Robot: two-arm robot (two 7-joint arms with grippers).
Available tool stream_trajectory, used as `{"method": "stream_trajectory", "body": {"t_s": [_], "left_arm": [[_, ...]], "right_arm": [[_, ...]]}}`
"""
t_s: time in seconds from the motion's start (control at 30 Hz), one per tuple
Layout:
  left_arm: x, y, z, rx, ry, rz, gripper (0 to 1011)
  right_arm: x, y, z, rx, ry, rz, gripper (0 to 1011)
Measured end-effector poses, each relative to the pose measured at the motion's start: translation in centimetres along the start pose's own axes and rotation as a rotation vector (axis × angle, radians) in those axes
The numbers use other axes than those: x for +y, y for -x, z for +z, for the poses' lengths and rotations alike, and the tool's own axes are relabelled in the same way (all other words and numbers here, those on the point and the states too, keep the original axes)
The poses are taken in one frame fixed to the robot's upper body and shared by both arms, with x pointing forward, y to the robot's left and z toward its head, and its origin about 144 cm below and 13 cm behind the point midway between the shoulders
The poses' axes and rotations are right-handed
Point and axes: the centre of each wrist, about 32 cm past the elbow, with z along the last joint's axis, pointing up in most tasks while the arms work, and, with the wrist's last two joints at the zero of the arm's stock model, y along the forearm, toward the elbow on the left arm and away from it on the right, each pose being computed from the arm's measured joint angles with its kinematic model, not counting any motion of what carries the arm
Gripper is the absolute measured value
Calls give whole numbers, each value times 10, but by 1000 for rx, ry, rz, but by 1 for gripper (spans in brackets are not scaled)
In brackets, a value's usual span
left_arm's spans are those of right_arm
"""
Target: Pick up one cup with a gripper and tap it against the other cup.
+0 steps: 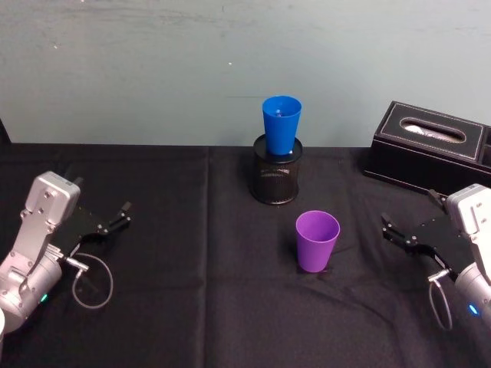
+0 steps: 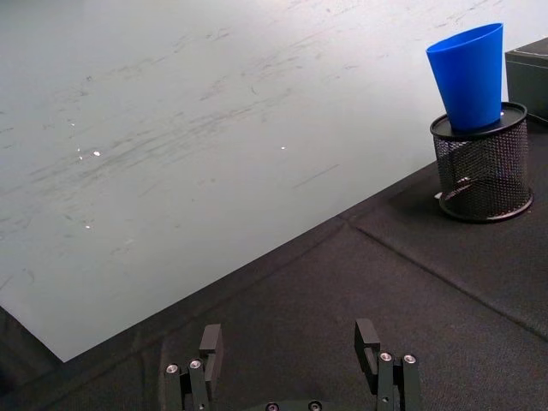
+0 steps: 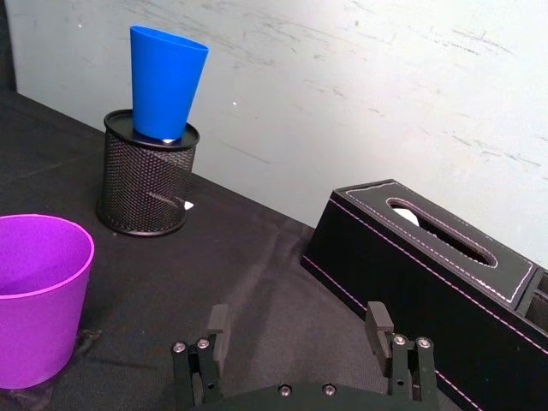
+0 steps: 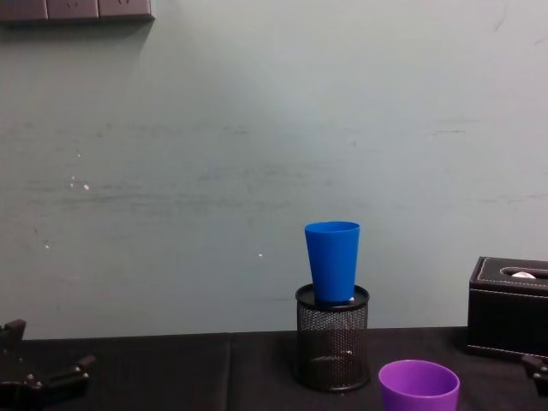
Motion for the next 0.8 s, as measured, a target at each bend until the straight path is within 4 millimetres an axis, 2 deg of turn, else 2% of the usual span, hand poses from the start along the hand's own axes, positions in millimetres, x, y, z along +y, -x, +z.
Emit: {"method": "stream_trajectory", "body": {"t_s": [0.8], "left_arm": [[0, 0, 0, 0, 0, 0, 1011]], "right_arm": [[0, 0, 0, 0, 0, 0, 1003]]}}
